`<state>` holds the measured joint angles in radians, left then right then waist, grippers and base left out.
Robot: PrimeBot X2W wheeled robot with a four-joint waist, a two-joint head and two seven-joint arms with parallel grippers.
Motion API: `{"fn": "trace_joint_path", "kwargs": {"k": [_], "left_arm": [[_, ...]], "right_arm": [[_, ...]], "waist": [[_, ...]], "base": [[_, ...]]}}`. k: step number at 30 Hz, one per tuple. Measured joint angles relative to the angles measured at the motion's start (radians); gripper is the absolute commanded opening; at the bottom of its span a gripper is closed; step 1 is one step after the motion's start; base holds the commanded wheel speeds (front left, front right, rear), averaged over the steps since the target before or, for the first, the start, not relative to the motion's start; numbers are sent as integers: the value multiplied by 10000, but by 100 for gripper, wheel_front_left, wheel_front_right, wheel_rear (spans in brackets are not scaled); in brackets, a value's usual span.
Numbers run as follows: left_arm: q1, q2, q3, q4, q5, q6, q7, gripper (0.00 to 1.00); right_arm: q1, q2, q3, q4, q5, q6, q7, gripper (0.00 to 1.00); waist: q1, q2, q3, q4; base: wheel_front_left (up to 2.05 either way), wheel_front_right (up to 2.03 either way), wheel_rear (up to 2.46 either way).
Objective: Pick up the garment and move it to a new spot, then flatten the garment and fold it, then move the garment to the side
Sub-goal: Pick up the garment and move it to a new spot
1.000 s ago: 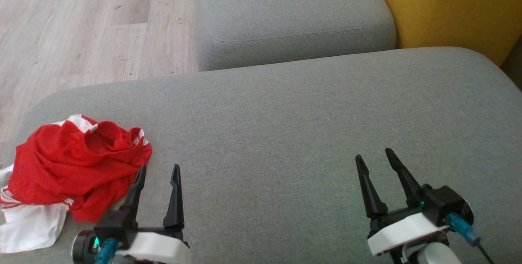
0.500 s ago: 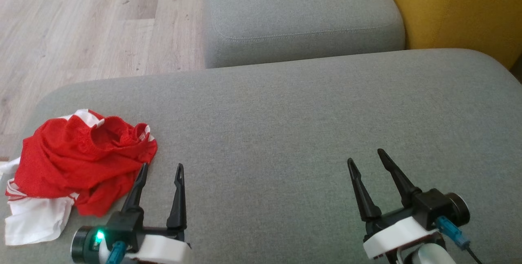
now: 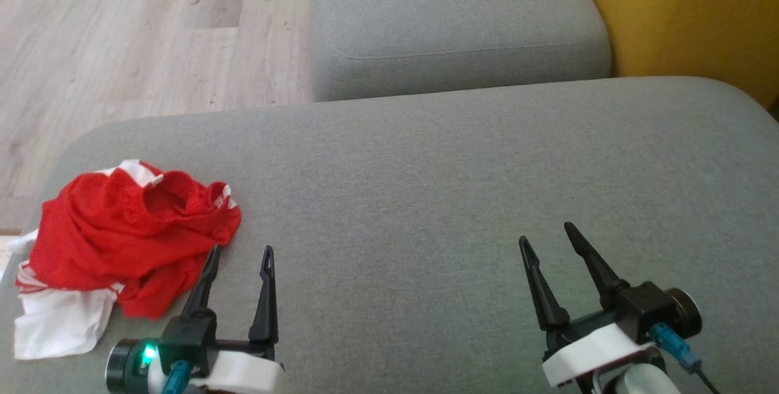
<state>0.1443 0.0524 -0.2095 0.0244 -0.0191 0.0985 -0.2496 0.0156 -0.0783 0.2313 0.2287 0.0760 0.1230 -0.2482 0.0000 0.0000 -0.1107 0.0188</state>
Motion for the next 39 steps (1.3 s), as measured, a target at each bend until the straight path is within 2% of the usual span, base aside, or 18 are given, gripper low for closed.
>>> {"fn": "trace_joint_path", "kwargs": {"k": [8,27,35,39], "left_arm": [[137,2,29,33,0,86,0,100],[323,397,314,54,102,393,0,100],[403,460,433,13,88,426,0,100],[494,495,533,-42,88,522,0,100]], "right_arm": [[360,2,58,19,-2,0,-15,100],[360,209,-92,132,-96,0,-25,100],[361,278,-128,169,-159,0,-25,100],[361,299,-119,169,-161,0,-25,100]], "waist": [[0,0,9,677],[0,0,164,3267],[0,0,139,3851],[0,0,224,3924]], "base": [[0,0,0],[0,0,0],[0,0,0],[0,0,0]]}}
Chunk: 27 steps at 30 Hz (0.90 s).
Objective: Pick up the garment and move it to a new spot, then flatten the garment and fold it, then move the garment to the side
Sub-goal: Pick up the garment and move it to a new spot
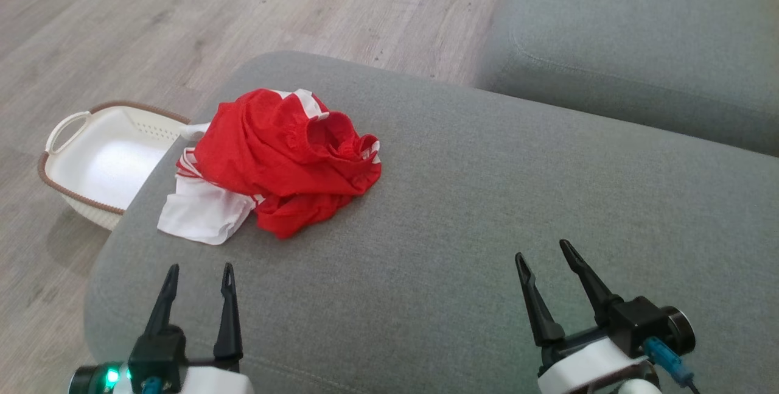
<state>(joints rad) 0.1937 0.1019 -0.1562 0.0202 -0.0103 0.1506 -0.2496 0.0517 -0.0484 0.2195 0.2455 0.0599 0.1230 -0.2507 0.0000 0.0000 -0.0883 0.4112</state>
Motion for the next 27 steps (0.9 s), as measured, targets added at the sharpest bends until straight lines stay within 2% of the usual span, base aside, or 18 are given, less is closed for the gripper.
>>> {"fn": "trace_joint_path", "kwargs": {"k": [5,9,12,16,21,25,27], "left_arm": [[117,48,115,-104,4,171,0,100],[-115,247,132,-428,17,140,0,100],[-1033,385,251,-681,-59,-111,-2,100],[-3177,723,711,-343,-483,-677,-67,100],[-5742,1260,792,1499,-711,-1388,84,100],[-7448,1570,771,3616,-884,-1925,917,100],[-8169,1649,740,4673,-899,-2050,1469,100]], "right_arm": [[-1,2,46,23,-88,0,0,100],[-3,-40,17,35,-151,0,0,100],[-83,-286,128,8,-190,0,0,100],[-803,-706,355,-71,-188,0,0,100],[-1781,-1074,370,-385,-188,0,-2,100],[-1967,-1292,305,-483,-188,0,-2,100],[-2031,-1383,303,-543,-188,0,-2,100]], "waist": [[0,0,182,-198],[0,0,466,-455],[0,0,826,-662],[0,0,1519,-1038],[0,0,2449,-1579],[0,0,3156,-1993],[0,0,3495,-2174]], "base": [[0,0,0],[0,0,0],[0,0,0],[0,0,0],[0,0,0],[0,0,0],[0,0,0]]}}
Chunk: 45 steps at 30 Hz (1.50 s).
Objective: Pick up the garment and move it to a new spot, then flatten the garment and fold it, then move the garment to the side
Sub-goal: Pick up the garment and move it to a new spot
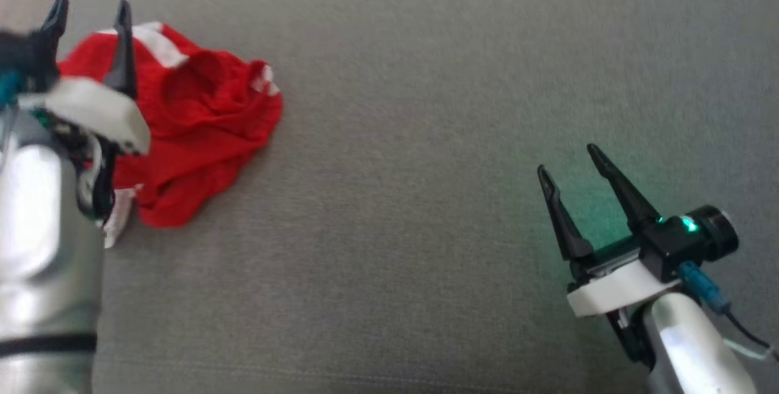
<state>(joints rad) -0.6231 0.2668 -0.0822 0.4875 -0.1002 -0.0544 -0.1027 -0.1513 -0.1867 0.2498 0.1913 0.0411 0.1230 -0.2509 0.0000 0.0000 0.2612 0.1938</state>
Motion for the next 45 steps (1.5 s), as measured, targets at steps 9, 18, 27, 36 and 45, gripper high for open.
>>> {"fn": "trace_joint_path", "kwargs": {"k": [9,18,27,36,45], "left_arm": [[-1685,219,132,3722,-332,-71,1900,100],[-1922,403,-295,4648,-140,-217,1457,0],[-2721,637,-1191,3469,303,-598,-67,0],[-3093,779,-2086,1331,-50,-704,-73,0],[-3057,757,-3843,-662,-1570,-777,485,0]], "right_arm": [[-483,-167,-56,-134,-2,0,0,100],[-476,-155,-134,-102,-2,0,0,100],[-394,322,-35,81,2,0,0,100],[-45,604,138,320,2,0,0,100],[-3,851,288,370,6,2,-2,100]], "waist": [[0,0,1012,-772],[0,0,797,-1013],[0,0,-95,-1195],[0,0,-1032,-2157],[0,0,-1533,-3870]], "base": [[0,0,0],[0,0,0],[0,0,0],[0,0,0],[0,0,0]]}}
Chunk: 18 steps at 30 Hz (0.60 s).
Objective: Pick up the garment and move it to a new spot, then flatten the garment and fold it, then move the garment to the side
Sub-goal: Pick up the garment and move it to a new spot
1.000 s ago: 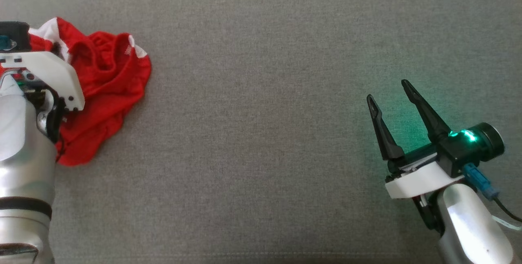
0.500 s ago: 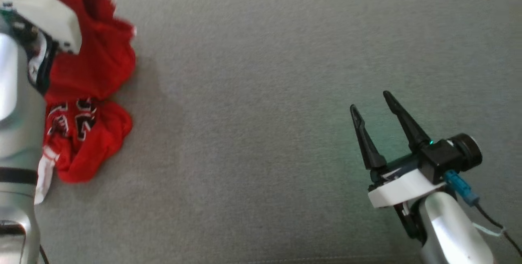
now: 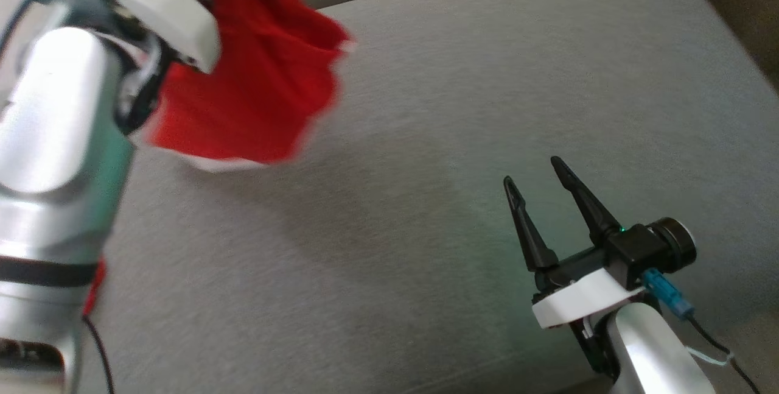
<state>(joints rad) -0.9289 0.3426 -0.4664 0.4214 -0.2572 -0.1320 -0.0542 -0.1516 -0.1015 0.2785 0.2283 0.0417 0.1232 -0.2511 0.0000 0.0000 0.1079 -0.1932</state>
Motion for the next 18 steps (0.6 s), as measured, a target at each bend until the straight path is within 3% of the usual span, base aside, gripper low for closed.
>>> {"fn": "trace_joint_path", "kwargs": {"k": [8,12,18], "left_arm": [[201,-734,-1264,-100,-938,0,-56,0],[891,-1269,-1605,961,-1344,0,-464,0],[1845,-1166,-1703,2869,-1239,341,-1227,0]], "right_arm": [[-8,109,-17,-52,12,0,0,100],[-37,230,-21,-107,25,0,0,100],[-226,364,-90,-221,111,0,0,100]], "waist": [[0,0,44,-1562],[0,0,506,-2191],[0,0,1243,-2630]], "base": [[0,0,0],[0,0,0],[0,0,0]]}}
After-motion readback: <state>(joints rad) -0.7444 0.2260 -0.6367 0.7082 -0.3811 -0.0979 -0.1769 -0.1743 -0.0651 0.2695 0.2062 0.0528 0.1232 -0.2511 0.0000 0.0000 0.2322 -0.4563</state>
